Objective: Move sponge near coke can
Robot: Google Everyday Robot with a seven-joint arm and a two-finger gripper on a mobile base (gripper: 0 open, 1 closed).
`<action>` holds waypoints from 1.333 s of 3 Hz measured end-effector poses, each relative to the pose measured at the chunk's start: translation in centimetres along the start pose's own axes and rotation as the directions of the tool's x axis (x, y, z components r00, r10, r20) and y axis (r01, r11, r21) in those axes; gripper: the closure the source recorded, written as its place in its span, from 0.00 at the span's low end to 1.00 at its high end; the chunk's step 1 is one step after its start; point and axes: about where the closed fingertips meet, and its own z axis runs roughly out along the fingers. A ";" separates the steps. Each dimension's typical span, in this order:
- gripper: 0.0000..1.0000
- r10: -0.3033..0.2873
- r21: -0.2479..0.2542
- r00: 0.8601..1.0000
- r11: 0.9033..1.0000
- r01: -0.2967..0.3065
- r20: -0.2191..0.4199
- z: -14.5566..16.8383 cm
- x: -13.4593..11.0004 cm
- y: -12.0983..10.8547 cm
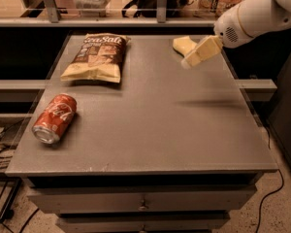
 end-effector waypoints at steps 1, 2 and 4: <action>0.00 0.058 0.021 0.995 0.998 -0.060 0.078 2.9 -0.4 -2.9; 0.00 0.099 0.002 0.989 0.995 -0.100 0.112 6.0 0.1 -5.2; 0.00 0.172 -0.034 0.979 0.985 -0.170 0.107 11.1 2.2 -8.3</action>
Offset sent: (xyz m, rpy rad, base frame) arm 0.1162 -0.0107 -0.0526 0.2068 -0.0076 -0.0670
